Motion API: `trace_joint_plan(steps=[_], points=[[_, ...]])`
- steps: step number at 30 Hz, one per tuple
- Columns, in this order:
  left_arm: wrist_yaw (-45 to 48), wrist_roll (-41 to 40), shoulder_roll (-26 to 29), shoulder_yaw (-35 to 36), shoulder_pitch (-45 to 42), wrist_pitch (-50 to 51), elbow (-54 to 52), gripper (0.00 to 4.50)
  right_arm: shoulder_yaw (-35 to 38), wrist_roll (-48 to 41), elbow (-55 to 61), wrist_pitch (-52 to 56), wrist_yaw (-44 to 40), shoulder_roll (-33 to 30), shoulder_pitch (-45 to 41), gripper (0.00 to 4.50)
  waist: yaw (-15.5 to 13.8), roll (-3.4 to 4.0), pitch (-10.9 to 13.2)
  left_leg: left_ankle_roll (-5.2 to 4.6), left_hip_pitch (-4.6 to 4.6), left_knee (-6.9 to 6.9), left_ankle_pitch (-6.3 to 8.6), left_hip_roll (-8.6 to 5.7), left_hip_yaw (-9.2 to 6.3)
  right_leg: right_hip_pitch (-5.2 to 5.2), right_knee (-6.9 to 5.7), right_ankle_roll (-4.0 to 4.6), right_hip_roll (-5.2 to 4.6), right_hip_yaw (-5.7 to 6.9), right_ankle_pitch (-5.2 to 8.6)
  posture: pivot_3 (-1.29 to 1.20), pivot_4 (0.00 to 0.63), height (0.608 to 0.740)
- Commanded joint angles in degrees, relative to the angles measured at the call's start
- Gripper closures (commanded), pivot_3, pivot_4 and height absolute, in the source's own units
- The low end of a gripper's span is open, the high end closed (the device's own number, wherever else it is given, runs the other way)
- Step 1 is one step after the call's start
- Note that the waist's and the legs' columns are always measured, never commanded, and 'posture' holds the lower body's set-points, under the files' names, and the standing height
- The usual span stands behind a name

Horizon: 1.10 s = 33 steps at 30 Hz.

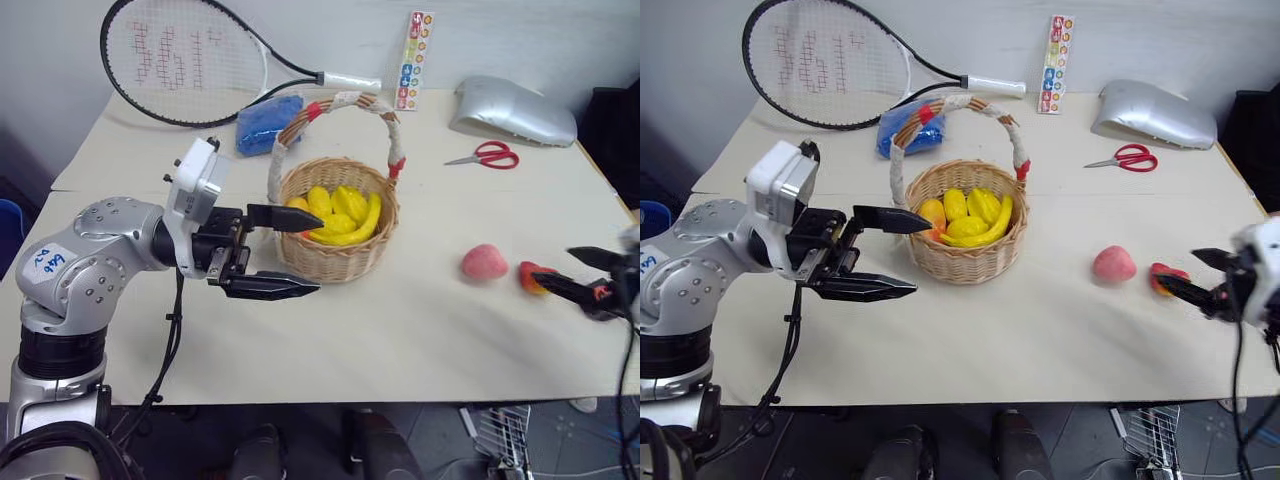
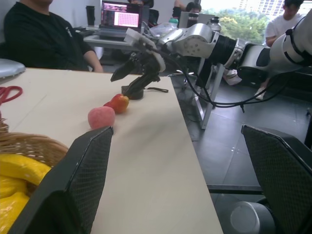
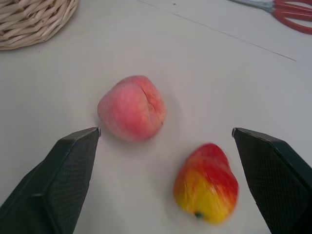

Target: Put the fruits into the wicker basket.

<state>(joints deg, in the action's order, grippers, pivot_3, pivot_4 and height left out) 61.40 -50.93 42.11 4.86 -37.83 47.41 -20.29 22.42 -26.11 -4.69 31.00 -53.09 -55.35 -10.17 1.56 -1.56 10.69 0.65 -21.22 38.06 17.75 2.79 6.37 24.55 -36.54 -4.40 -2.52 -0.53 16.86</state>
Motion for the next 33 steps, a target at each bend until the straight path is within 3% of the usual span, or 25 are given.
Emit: trace_joint_plan(steps=[1, 6, 10, 14, 24, 28, 33], points=[[-1.34, 1.69, 0.53, 0.15, -0.72, -1.90, -1.82, 0.10, -4.24, 3.80, -5.06, -3.94, 1.47, 1.80, -4.62, 0.00, -0.26, 0.00, 0.00, 0.00, -0.01, 0.02, 0.00, -0.01, -0.02, -0.02, 0.01, 0.00, -0.01, 0.03, 0.00, 0.00, 0.150, 0.740], [-1.21, 3.45, 1.69, -0.73, 0.17, -3.03, -3.16, 0.10, -9.23, 5.57, -8.42, -3.11, 2.02, 5.54, -8.13, 0.00, -0.01, 0.00, 0.00, -0.06, -0.01, 0.08, 0.01, 0.00, 0.04, -0.03, 0.00, -0.02, -0.08, -0.02, -0.01, 0.00, 0.150, 0.740], [-1.50, 3.14, 1.77, -0.19, -0.48, -2.91, -2.91, 0.10, -9.19, 5.67, -10.77, -4.14, 3.87, 8.33, -9.24, 0.00, 0.00, -0.02, -0.01, -0.05, 0.04, 0.10, 0.01, 0.02, 0.02, -0.09, -0.02, -0.01, -0.06, 0.01, -0.01, 0.00, 0.150, 0.740], [-1.42, 3.09, 2.02, -0.08, -0.80, -2.96, -2.57, 0.00, -8.15, 3.94, -9.88, -3.32, 3.48, 9.82, -9.73, 0.89, 0.01, 0.03, 0.01, -0.05, 0.01, 0.11, 0.01, 0.02, 0.04, -0.05, -0.09, -0.01, -0.09, -0.02, -0.01, 0.00, 0.150, 0.740], [-3.37, 3.17, 3.21, 3.37, 0.81, -3.09, -0.75, 0.00, -5.13, -3.21, 0.14, 2.08, 1.55, 9.85, -10.05, 4.32, 0.16, 0.06, 0.01, -0.04, 0.03, 0.08, 0.01, 0.09, 0.06, -0.01, -0.14, -0.01, -0.04, -0.02, -0.01, 0.00, 0.150, 0.740], [-3.91, 2.49, 4.36, 5.08, 2.72, -2.70, -1.80, 0.00, -6.78, -2.61, 2.12, 3.85, 1.36, 9.04, -10.04, 4.15, 0.06, 0.05, 0.02, -0.04, 0.02, 0.08, 0.01, 0.12, 0.04, -0.01, -0.11, -0.01, -0.08, -0.01, -0.01, 0.00, 0.150, 0.740], [-4.23, 2.19, 4.94, 5.69, 3.02, -2.75, -1.81, 0.00, -7.55, -2.90, 0.00, 6.00, 3.50, 11.15, -14.83, 2.65, 0.03, 0.05, 0.02, -0.08, 0.02, 0.09, 0.01, 0.12, 0.06, -0.02, -0.12, -0.01, -0.14, -0.02, -0.01, 0.00, 0.150, 0.740]])
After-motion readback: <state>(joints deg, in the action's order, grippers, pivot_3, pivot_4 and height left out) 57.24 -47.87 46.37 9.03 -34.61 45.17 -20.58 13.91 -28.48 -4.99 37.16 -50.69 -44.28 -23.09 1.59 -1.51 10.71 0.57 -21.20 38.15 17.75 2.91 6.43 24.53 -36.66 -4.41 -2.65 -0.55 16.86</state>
